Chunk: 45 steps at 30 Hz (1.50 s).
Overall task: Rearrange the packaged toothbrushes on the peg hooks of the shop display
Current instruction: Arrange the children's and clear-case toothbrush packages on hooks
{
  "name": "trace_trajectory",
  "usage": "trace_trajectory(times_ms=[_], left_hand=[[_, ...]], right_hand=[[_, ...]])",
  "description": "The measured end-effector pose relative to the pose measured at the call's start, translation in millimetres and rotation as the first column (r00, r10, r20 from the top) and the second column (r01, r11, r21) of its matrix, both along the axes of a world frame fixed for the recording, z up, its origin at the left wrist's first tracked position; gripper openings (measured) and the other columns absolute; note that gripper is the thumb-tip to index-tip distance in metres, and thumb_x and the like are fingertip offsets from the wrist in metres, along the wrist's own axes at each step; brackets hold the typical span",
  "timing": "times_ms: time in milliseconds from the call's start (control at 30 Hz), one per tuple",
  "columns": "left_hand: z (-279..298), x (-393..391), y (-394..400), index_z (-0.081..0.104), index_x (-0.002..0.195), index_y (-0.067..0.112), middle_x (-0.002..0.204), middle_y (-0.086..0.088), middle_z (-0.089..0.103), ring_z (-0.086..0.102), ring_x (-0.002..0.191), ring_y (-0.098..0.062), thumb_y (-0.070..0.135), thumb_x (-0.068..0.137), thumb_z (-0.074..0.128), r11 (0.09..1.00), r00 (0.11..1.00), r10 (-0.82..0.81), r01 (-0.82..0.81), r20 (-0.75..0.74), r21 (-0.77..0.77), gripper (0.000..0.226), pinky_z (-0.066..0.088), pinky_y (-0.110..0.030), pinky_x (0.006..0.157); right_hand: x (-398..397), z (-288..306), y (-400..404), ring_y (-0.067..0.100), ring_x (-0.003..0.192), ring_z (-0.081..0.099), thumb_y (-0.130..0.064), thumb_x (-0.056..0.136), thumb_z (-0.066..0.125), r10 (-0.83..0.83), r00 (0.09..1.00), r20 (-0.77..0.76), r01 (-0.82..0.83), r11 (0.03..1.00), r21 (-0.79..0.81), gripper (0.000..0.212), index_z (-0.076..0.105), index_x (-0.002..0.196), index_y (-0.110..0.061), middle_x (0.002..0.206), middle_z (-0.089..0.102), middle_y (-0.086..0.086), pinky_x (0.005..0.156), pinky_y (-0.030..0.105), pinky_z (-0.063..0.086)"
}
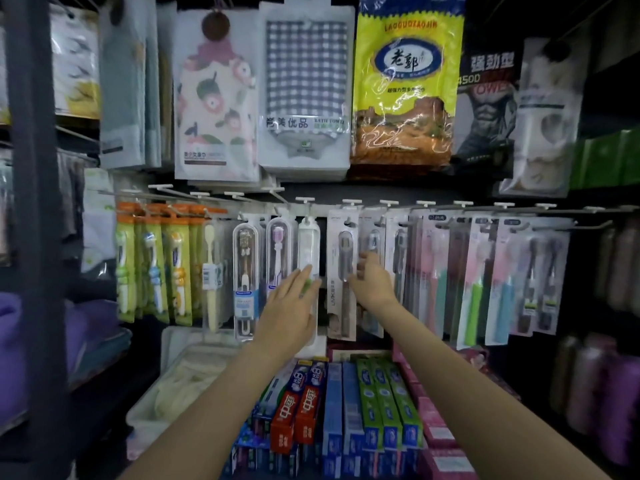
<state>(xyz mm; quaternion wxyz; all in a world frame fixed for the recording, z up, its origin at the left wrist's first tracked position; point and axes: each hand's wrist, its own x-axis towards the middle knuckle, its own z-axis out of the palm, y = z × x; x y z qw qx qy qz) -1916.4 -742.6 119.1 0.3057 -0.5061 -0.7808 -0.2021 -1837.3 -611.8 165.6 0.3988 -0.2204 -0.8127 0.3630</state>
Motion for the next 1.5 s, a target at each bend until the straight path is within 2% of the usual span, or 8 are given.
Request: trace_trajectory(times_ms=[233, 367, 533, 833, 967, 1100, 1333, 1500], left_hand=[[6, 7, 14, 0.014, 0.147, 0.019, 0.156, -0.001, -0.004, -0.003, 0.143, -0.017, 0.013, 0.093, 0.041, 0.999, 0.999, 0.036, -0.036, -0.021, -0.011, 0.061, 0.001, -0.031, 0.115], [6, 8, 19, 0.015, 0.147, 0.019, 0.156, -0.003, -0.005, -0.002, 0.144, -0.018, 0.011, 0.093, 0.041, 1.0, 0.999, 0.024, -0.024, -0.033, 0.011, 0.061, 0.002, -0.031, 0.115], [2, 14, 26, 0.008, 0.147, 0.031, 0.155, -0.011, -0.005, 0.0, 0.144, -0.024, 0.009, 0.092, 0.042, 1.0, 0.999, 0.0, -0.001, -0.043, -0.013, 0.068, 0.003, -0.034, 0.115], [-3, 16, 49, 0.005, 0.146, 0.038, 0.152, -0.008, 0.005, 0.004, 0.141, -0.026, 0.01, 0.094, 0.043, 0.996, 1.0, -0.006, 0.006, -0.003, -0.087, 0.071, 0.024, -0.035, 0.111], [-2, 13, 44, 0.013, 0.147, 0.03, 0.15, -0.003, 0.011, 0.01, 0.139, -0.021, 0.016, 0.094, 0.042, 0.997, 0.997, -0.056, 0.054, -0.049, -0.05, 0.063, 0.019, -0.03, 0.112], [-7, 8, 42, 0.022, 0.146, 0.027, 0.149, -0.008, 0.019, 0.017, 0.137, -0.024, 0.014, 0.092, 0.044, 0.994, 0.993, -0.11, 0.11, -0.042, 0.002, 0.06, 0.02, -0.033, 0.112], [-17, 15, 43, 0.039, 0.139, 0.019, 0.134, -0.002, 0.04, 0.037, 0.123, -0.018, 0.012, 0.092, 0.045, 0.956, 0.95, -0.269, 0.243, 0.156, 0.166, 0.047, 0.032, -0.031, 0.105], [0, 25, 55, 0.052, 0.124, 0.009, 0.119, -0.005, 0.059, 0.054, 0.106, -0.014, 0.022, 0.094, 0.051, 0.897, 0.641, -0.435, 0.247, 0.633, 0.366, 0.033, 0.039, -0.022, 0.084]], right_hand=[[3, 1, 10, 0.021, 0.108, 0.051, -0.006, 0.093, 0.051, 0.031, 0.999, 0.022, -0.031, 0.999, 0.042, 0.047, 0.031, 0.136, -0.006, 0.125, 0.052, 0.014, 0.083, 0.024, 0.039], [17, 0, 22, 0.013, 0.096, 0.051, -0.003, 0.092, 0.05, 0.004, 0.992, -0.129, 0.009, 0.995, 0.101, 0.036, 0.042, 0.127, -0.005, 0.111, 0.055, 0.01, 0.074, 0.01, 0.042], [26, -21, 54, 0.023, 0.12, 0.045, -0.019, 0.087, 0.063, -0.16, 0.96, -0.229, 0.154, 0.987, -0.046, 0.052, 0.038, 0.13, -0.005, 0.13, 0.045, 0.01, 0.103, 0.034, 0.039], [0, -23, 64, 0.023, 0.115, 0.048, -0.019, 0.088, 0.063, -0.048, 0.996, -0.072, 0.034, 0.981, -0.19, 0.055, 0.034, 0.133, -0.007, 0.129, 0.048, 0.011, 0.091, 0.031, 0.041], [3, -19, 62, 0.014, 0.091, 0.046, -0.01, 0.091, 0.056, -0.111, 0.99, -0.086, 0.093, 0.978, -0.187, 0.044, 0.038, 0.131, -0.005, 0.088, 0.047, -0.004, 0.077, 0.023, 0.038], [20, -16, 64, 0.008, 0.075, 0.046, -0.008, 0.092, 0.053, -0.152, 0.985, -0.081, 0.139, 0.979, -0.152, 0.037, 0.041, 0.127, -0.004, 0.078, 0.039, -0.01, 0.07, 0.019, 0.039], [43, -17, 49, 0.016, 0.087, 0.053, -0.014, 0.086, 0.065, -0.022, 0.997, -0.068, 0.004, 0.967, -0.255, 0.037, 0.049, 0.119, -0.005, 0.1, 0.053, 0.003, 0.078, 0.028, 0.044], [50, -20, 39, 0.02, 0.077, 0.059, -0.008, 0.088, 0.06, 0.232, 0.962, -0.144, -0.271, 0.873, -0.406, 0.006, 0.057, 0.093, -0.007, 0.088, 0.062, 0.01, 0.074, 0.033, 0.05]])
